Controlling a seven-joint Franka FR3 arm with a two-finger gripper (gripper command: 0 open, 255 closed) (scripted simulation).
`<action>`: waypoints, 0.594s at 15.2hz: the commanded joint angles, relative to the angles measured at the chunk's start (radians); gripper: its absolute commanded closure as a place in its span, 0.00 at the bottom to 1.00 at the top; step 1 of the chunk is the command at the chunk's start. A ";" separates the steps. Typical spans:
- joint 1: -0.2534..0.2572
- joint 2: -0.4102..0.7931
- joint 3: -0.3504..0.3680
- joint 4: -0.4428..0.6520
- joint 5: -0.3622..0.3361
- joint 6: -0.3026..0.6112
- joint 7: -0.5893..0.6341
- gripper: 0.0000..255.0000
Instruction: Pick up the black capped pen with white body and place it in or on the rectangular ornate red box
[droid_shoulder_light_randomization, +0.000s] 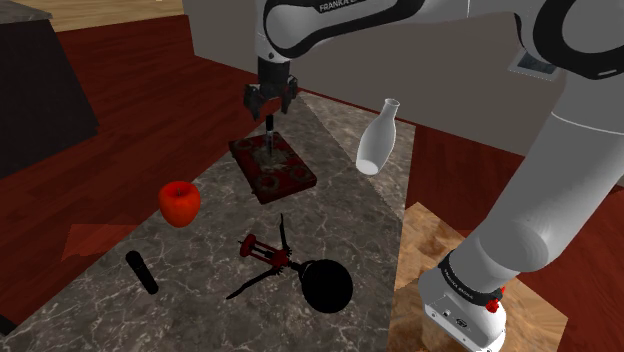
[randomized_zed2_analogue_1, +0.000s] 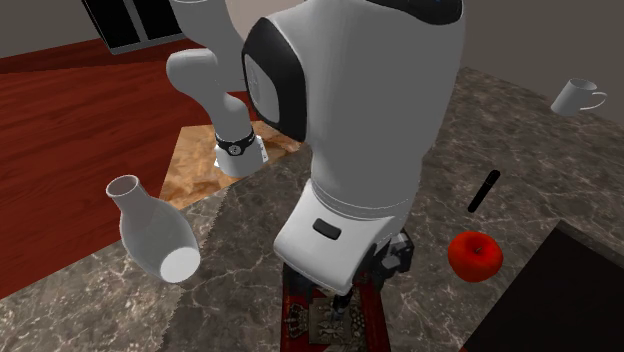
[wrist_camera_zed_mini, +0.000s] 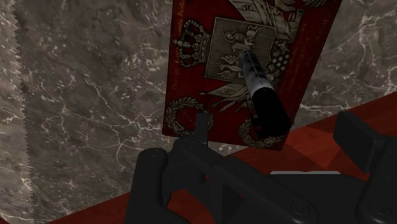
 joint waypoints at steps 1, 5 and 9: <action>-0.001 -0.020 0.003 0.038 0.011 -0.056 -0.007 0.00; -0.001 -0.027 0.004 0.056 0.015 -0.080 -0.010 0.00; -0.001 -0.027 0.004 0.056 0.015 -0.080 -0.010 0.00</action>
